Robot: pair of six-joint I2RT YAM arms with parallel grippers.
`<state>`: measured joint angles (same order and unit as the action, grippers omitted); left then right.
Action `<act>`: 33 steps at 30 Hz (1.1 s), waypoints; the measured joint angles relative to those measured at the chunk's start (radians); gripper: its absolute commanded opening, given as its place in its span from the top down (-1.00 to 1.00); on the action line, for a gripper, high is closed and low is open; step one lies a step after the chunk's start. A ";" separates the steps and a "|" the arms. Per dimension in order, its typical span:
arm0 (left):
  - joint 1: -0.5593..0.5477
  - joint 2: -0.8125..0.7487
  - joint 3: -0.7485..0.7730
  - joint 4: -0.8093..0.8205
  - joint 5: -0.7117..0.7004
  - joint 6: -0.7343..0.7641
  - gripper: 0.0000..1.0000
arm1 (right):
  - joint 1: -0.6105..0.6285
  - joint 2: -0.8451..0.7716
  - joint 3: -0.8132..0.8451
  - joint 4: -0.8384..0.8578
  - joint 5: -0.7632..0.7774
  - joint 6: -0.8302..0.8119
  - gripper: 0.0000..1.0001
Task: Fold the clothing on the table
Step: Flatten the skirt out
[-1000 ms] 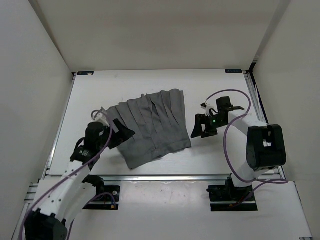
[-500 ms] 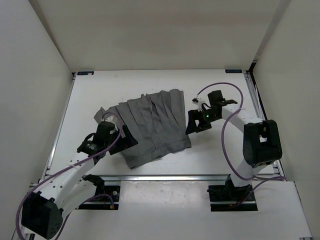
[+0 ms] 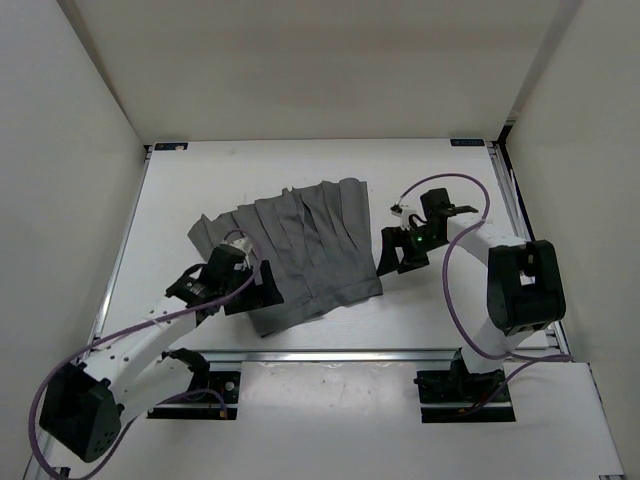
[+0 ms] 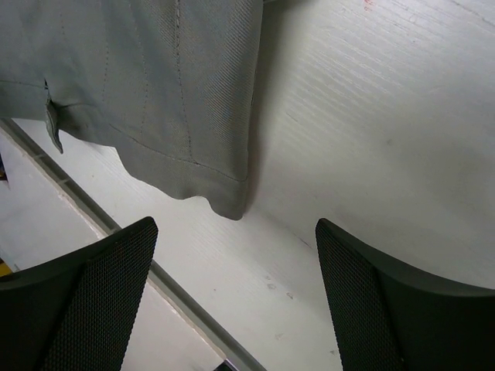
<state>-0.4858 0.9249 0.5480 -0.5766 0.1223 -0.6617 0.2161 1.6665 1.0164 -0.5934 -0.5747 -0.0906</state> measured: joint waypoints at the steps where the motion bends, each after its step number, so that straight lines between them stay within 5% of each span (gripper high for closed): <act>1: -0.033 0.021 0.013 -0.006 -0.013 -0.010 -0.97 | 0.000 -0.001 0.000 0.000 0.001 0.001 -0.75; 4: -0.152 0.126 0.119 -0.080 -0.087 -0.018 -0.97 | -0.001 -0.013 -0.007 0.001 0.005 0.000 -0.75; 8: -0.420 0.444 0.584 -0.346 -0.482 0.043 -0.97 | -0.004 -0.035 -0.012 0.000 0.019 -0.004 -0.75; 10: -0.455 0.550 0.726 -0.360 -0.600 0.116 -0.97 | -0.011 -0.044 -0.012 -0.002 0.027 -0.009 -0.77; 12: -0.359 0.571 0.729 -0.343 -0.603 0.196 -0.98 | -0.023 -0.052 -0.012 -0.005 0.034 -0.019 -0.77; 15: -0.014 0.493 0.620 -0.220 -0.416 0.266 -0.97 | -0.045 -0.066 -0.011 -0.005 0.047 -0.027 -0.76; 17: 0.188 0.410 0.562 -0.205 -0.443 0.283 -0.98 | -0.067 -0.076 -0.011 -0.005 0.055 -0.029 -0.76; 20: 0.051 0.372 0.645 -0.241 -0.664 0.378 -0.98 | -0.092 -0.090 -0.011 -0.008 0.060 -0.030 -0.76; 22: -0.063 0.377 0.680 -0.178 -0.671 0.434 -0.97 | -0.105 -0.092 -0.011 -0.008 0.064 -0.031 -0.76; 24: -0.001 0.362 0.665 -0.134 -0.595 0.451 -0.97 | -0.113 -0.092 -0.011 -0.012 0.071 -0.036 -0.76; 29: 0.371 0.183 0.437 0.010 -0.464 0.360 -0.91 | -0.108 -0.092 0.001 -0.019 0.080 -0.056 -0.77; 31: 0.320 0.094 0.381 0.000 -0.418 0.306 -0.43 | -0.097 -0.092 0.004 -0.017 0.083 -0.062 -0.77; 33: 0.238 0.080 0.378 0.000 -0.360 0.253 -0.39 | -0.082 -0.091 0.005 -0.018 0.086 -0.069 -0.78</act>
<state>-0.2478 1.0046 0.9264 -0.5770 -0.2382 -0.4088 0.1345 1.5757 1.0210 -0.6109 -0.4885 -0.1600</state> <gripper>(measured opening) 0.710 0.887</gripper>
